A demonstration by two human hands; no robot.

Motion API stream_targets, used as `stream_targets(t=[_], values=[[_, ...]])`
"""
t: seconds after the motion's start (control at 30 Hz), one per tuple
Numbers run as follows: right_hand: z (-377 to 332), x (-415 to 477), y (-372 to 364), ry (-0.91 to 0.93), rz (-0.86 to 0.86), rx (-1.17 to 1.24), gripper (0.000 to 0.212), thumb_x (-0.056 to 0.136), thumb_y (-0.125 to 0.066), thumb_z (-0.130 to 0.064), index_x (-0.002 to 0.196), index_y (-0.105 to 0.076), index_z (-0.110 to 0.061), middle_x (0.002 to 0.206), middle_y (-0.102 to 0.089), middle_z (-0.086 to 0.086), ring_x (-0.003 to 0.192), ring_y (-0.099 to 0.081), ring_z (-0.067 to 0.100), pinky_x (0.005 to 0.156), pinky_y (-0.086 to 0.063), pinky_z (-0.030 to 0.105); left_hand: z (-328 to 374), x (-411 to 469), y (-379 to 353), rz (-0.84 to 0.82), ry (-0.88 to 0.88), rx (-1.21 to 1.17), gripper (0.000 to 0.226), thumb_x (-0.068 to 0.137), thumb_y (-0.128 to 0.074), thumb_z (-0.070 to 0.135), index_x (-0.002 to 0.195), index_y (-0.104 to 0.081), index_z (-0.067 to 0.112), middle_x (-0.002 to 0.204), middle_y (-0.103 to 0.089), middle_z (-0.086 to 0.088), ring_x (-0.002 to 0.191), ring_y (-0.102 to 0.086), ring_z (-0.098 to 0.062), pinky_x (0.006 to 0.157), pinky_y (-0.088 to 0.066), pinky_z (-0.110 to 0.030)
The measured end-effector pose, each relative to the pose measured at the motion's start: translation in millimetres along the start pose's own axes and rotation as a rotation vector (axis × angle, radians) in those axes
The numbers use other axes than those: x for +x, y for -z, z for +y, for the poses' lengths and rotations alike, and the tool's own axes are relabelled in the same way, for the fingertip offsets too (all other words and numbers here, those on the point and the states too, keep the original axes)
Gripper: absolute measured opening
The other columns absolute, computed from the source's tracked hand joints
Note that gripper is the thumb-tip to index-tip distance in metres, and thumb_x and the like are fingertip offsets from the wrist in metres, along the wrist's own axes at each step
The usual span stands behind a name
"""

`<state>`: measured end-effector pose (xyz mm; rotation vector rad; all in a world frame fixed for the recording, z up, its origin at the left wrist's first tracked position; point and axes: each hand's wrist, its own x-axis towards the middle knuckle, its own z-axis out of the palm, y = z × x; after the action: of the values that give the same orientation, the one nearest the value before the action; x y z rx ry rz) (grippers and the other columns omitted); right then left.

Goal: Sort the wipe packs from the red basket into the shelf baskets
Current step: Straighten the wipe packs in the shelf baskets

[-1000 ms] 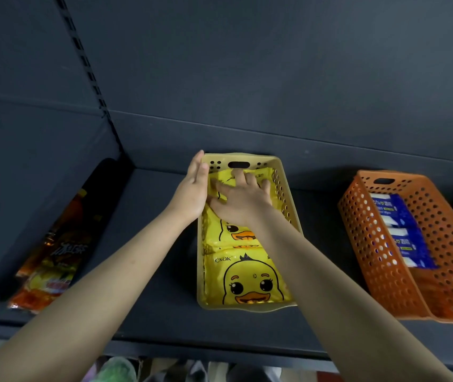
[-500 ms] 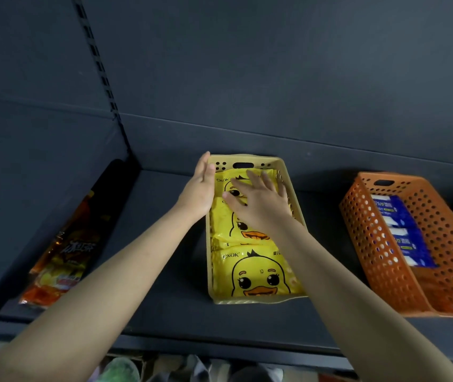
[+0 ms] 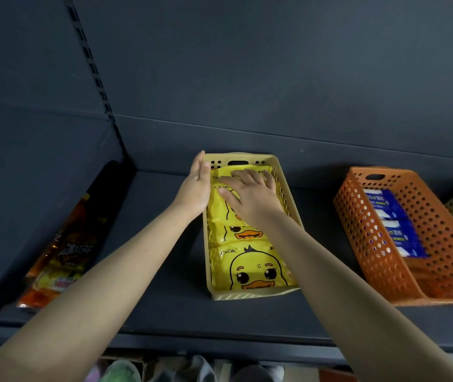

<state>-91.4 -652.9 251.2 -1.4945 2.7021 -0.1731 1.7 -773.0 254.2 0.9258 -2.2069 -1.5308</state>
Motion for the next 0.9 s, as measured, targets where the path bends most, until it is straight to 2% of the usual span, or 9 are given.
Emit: stream_targets(t=[0.13,0.37,0.5,0.63,0.9], values=[[2,5,-1,0.011,-0.019,-0.002,0.052,0.096,-0.014,-0.062,0.140,-0.037,-0.046,0.152,-0.036,-0.006,0.142,-0.026,0.023,0.116,-0.007,0.055,-1,1,-1,-0.004,0.006,-0.013,0.050,0.104,-0.017,0.042,0.153,-0.015,0.031,0.158,-0.027,-0.001,0.142,-0.031,-0.021,0.110,-0.026,-0.030],[2,3,-4,0.015,-0.061,0.016,0.053,0.096,-0.012,-0.062,0.143,-0.031,-0.046,0.158,-0.023,-0.005,0.146,-0.015,0.024,0.115,-0.004,0.057,1,0,-1,-0.003,0.022,-0.014,0.050,0.104,-0.018,0.042,0.153,-0.015,0.031,0.157,-0.029,-0.001,0.143,-0.031,-0.019,0.106,-0.023,-0.025],[4,-4,4,0.034,-0.093,0.077,0.050,0.097,-0.018,-0.060,0.140,-0.039,-0.045,0.159,-0.018,-0.006,0.147,-0.011,0.023,0.116,-0.004,0.055,1,-1,-1,-0.010,0.012,0.002,0.051,0.105,-0.018,0.041,0.154,-0.014,0.030,0.158,-0.028,-0.002,0.143,-0.030,-0.019,0.107,-0.022,-0.024],[1,-23,10,0.033,-0.067,0.113,0.043,0.099,-0.028,-0.055,0.133,-0.049,-0.040,0.152,-0.028,-0.008,0.142,-0.020,0.023,0.113,-0.014,0.049,0,-1,0,-0.005,0.005,-0.005,0.051,0.105,-0.018,0.041,0.154,-0.014,0.029,0.158,-0.027,-0.002,0.143,-0.030,-0.020,0.110,-0.022,-0.028],[-7,-55,24,0.036,-0.205,0.169,0.044,0.098,-0.026,-0.057,0.131,-0.049,-0.039,0.129,-0.043,-0.007,0.127,-0.036,0.017,0.108,-0.023,0.046,-1,1,0,-0.011,-0.002,-0.009,0.051,0.104,-0.017,0.041,0.154,-0.013,0.029,0.159,-0.025,-0.002,0.144,-0.028,-0.021,0.112,-0.022,-0.030]])
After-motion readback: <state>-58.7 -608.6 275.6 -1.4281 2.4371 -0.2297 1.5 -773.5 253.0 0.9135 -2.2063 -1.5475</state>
